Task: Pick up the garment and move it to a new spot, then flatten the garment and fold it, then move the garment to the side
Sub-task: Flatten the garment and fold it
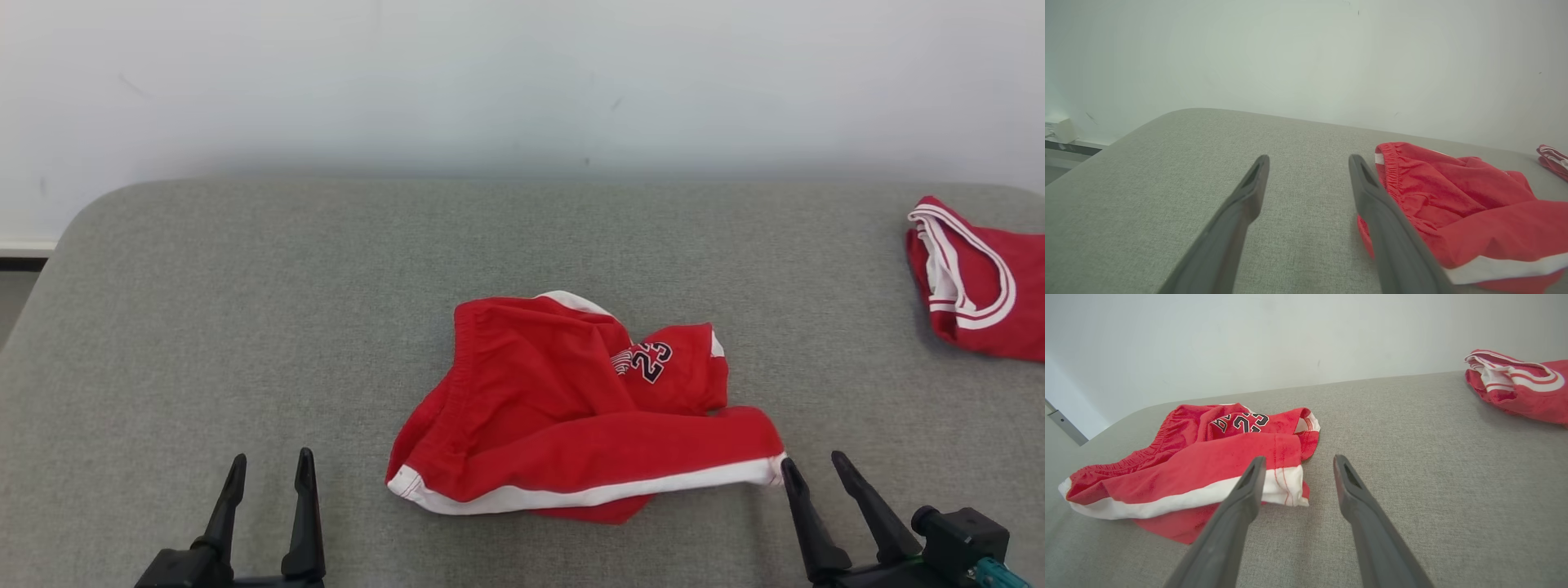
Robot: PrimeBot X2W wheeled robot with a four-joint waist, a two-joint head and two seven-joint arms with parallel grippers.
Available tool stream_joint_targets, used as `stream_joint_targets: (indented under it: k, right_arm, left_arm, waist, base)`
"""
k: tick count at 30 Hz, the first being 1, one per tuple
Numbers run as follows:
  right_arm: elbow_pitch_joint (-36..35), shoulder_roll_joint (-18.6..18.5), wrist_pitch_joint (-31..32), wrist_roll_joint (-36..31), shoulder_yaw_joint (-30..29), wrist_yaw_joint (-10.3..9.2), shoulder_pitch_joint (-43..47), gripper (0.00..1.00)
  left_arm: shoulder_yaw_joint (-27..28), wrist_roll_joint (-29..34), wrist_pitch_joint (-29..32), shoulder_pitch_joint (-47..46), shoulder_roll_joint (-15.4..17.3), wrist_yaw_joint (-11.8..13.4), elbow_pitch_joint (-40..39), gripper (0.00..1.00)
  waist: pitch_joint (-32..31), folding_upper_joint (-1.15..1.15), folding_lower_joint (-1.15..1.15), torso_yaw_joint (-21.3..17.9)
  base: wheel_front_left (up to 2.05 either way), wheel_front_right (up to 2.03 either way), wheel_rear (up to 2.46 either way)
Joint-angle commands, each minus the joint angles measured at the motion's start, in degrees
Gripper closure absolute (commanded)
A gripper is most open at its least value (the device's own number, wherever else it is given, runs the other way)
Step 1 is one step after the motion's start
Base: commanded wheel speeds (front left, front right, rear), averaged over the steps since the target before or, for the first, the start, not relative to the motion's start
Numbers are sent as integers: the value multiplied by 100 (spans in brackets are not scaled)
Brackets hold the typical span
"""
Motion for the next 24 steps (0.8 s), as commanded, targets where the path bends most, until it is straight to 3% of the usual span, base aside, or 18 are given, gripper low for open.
stream_joint_targets:
  k: [1,13,24]
  right_arm:
    - [-84,83,-31,-62,-70,-15,71,0]
    - [-824,525,-161,-862,-782,-15,491,0]
    - [-987,794,-171,-1119,-1012,-15,792,0]
  left_arm:
    - [26,54,-17,85,3,-36,-8,0]
    - [129,218,-17,304,5,-19,-277,0]
    - [229,370,-17,630,146,-133,-522,0]
  waist:
    - [-61,0,1,-79]
    - [-330,0,1,-211]
    - [-405,0,1,-131]
  base:
    - [0,0,0]
    - [0,0,0]
    - [0,0,0]
